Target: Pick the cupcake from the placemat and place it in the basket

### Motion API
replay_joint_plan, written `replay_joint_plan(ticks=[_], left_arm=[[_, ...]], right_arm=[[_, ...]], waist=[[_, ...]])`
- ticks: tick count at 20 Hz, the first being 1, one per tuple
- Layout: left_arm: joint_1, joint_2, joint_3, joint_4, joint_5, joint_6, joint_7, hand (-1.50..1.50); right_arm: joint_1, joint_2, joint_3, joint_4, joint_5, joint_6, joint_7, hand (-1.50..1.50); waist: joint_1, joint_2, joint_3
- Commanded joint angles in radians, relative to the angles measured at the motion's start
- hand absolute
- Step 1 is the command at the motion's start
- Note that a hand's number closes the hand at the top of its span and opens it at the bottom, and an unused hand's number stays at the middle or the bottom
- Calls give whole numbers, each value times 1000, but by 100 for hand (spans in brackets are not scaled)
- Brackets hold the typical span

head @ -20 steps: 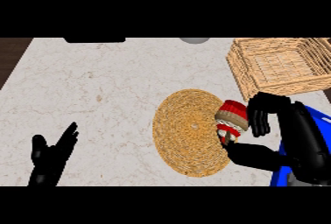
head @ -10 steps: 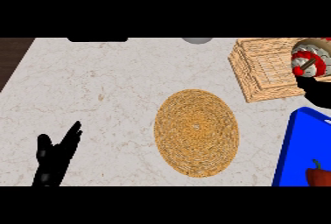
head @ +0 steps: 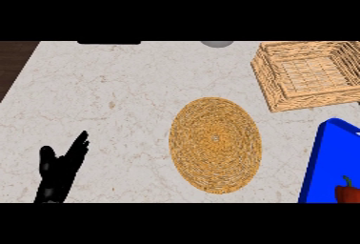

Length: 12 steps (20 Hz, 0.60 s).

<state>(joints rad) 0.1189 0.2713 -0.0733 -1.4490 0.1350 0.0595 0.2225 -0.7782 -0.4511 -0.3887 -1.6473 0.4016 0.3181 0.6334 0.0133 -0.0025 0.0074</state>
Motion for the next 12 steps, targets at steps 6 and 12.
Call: replay_joint_plan(ticks=[6,12], left_arm=[[38,-11,-4,20,-10,-16,34,0],[21,-58,-15,53,-50,19,8,0]], right_arm=[[-80,-54,28,408,94,-129,-261,150],[-93,-54,-37,580,19,-159,-359,150]], waist=[[12,10,-7],[2,7,-7]])
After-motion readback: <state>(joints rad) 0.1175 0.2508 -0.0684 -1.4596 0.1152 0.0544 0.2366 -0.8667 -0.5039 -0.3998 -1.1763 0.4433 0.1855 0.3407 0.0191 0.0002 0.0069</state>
